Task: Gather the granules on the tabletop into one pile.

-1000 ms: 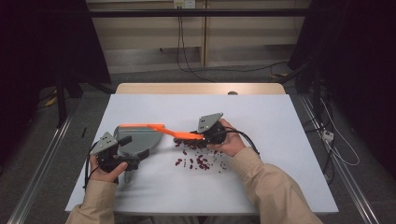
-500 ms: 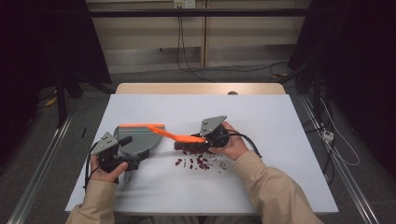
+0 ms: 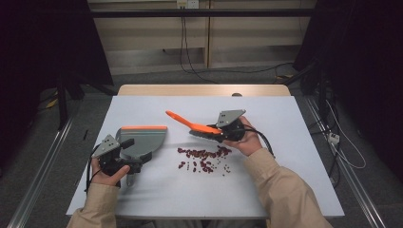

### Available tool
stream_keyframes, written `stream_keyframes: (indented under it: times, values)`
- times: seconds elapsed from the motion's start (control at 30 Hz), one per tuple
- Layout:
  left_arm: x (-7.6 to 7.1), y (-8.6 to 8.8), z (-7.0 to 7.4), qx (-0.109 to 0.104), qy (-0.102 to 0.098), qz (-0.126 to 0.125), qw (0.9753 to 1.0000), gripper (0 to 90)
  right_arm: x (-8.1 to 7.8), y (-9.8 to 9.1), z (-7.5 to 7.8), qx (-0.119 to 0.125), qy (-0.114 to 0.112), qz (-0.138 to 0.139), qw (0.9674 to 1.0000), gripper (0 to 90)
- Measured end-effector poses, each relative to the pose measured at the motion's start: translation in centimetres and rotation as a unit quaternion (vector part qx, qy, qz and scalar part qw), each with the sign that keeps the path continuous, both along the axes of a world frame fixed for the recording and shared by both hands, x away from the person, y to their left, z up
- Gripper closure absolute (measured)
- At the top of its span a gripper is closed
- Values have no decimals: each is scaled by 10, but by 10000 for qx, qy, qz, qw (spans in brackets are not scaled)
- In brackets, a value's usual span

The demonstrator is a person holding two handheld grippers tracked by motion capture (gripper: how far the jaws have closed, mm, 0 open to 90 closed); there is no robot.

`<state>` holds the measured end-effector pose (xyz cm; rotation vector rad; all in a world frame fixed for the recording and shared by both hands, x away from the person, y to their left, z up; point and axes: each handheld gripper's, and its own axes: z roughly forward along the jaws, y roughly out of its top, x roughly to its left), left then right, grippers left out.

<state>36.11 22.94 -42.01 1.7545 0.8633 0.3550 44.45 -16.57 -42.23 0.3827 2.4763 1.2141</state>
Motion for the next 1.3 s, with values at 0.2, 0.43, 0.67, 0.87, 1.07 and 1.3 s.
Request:
stream_keyframes:
  times: [0.2, 0.43, 0.67, 0.87, 1.07, 1.3]
  values:
    - [0, 0, -1, 20, -8, -19, 10000, 55, -12, -20, -14, 105, 74, -147, 9998, 712]
    - [0, -2, 0, 25, 6, -15, 10000, 55, -26, -17, -14, 52, 111, -17, 9999, 709]
    - [0, -2, 0, 29, 1, -17, 10000, 55, -36, -14, -13, 89, 123, 70, 9999, 710]
    - [0, -2, 0, 24, -4, -13, 10000, 55, -36, -11, -9, 139, 35, 3, 9999, 711]
    - [0, -2, -1, 8, -8, -20, 10000, 55, -34, -12, 1, 531, 54, -304, 9981, 711]
    - [0, -2, -1, 14, 4, -22, 10000, 55, -38, -3, 13, 1041, 313, -930, 9897, 711]
